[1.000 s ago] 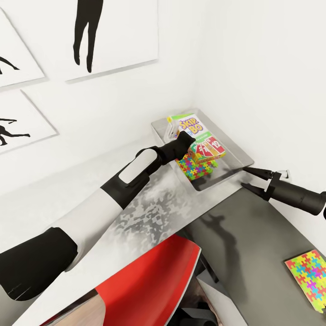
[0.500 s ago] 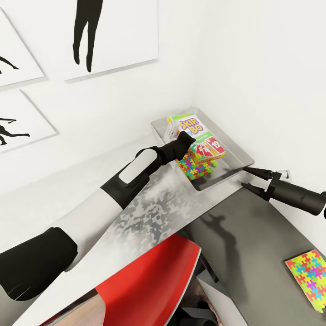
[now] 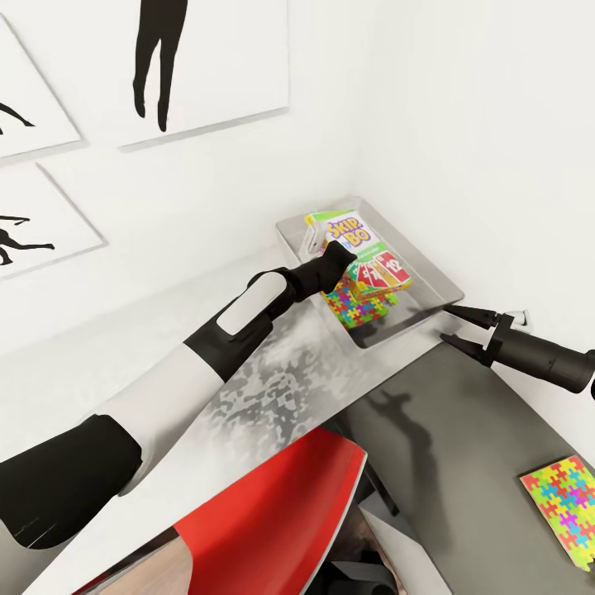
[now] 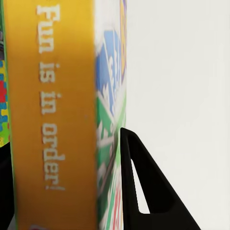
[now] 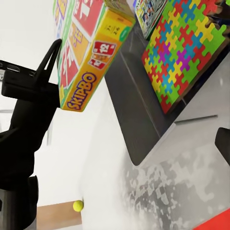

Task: Put all the toys in the child's room - the three board games (two on the bed and one on the table), the two jigsaw puzzles on the table, and the tennis ball on the table - inside the toy box on the table in the child's room.

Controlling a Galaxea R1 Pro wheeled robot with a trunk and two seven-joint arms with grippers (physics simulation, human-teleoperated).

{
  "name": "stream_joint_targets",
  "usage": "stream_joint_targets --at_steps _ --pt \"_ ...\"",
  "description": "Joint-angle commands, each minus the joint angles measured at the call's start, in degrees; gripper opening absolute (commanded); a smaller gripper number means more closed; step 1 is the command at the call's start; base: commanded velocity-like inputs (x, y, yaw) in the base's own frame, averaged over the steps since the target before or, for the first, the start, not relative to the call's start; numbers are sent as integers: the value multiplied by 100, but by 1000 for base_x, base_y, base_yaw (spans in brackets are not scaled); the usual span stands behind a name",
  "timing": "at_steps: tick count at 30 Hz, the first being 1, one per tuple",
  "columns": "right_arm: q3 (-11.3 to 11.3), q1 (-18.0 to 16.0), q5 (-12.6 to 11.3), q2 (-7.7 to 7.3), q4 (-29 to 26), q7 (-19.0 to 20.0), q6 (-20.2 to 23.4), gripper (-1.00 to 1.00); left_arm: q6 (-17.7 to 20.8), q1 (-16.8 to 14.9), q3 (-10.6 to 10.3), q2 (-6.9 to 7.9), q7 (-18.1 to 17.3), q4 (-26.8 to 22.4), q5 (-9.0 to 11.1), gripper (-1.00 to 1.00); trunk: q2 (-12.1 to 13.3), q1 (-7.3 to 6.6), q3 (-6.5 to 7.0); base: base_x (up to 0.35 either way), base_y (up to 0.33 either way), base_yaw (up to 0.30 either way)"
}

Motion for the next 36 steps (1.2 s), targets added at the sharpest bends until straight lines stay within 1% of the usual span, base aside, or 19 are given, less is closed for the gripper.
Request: stream_joint_targets --at_steps 1,2,19,24,25,26,27,33,36 --pt "-4 -5 -58 -1 -3 -60 17 100 4 -5 -1 0 39 -5 42 -100 -10 3 -8 0 0 0" --pt "-2 -5 -58 -1 -3 -60 17 100 0 -5 -1 0 44 -5 42 100 -10 3 -8 0 0 0" --pt "7 -5 -58 7 -3 -60 17 100 51 -5 5 0 33 -79 50 100 -10 3 -8 0 0 0" --pt "5 -5 -58 5 -3 -60 17 100 259 -5 105 0 30 -411 52 100 -10 3 -8 0 0 0" --pt "7 -5 -58 6 -3 -60 17 100 338 -5 207 0 37 -540 51 100 -10 3 -8 0 0 0" --pt "6 -5 -58 7 -3 -60 17 100 430 -3 352 0 43 -634 51 100 -10 3 -8 0 0 0" --pt "6 -5 -58 7 -3 -60 17 100 469 -2 406 0 44 -656 51 100 -10 3 -8 0 0 0" --pt "-1 -5 -58 0 -3 -60 17 100 1136 8 1135 0 44 -852 51 100 -10 3 -8 0 0 0" --pt "3 -5 -58 3 -3 -60 17 100 1365 11 1399 0 46 -939 50 100 -10 3 -8 0 0 0"
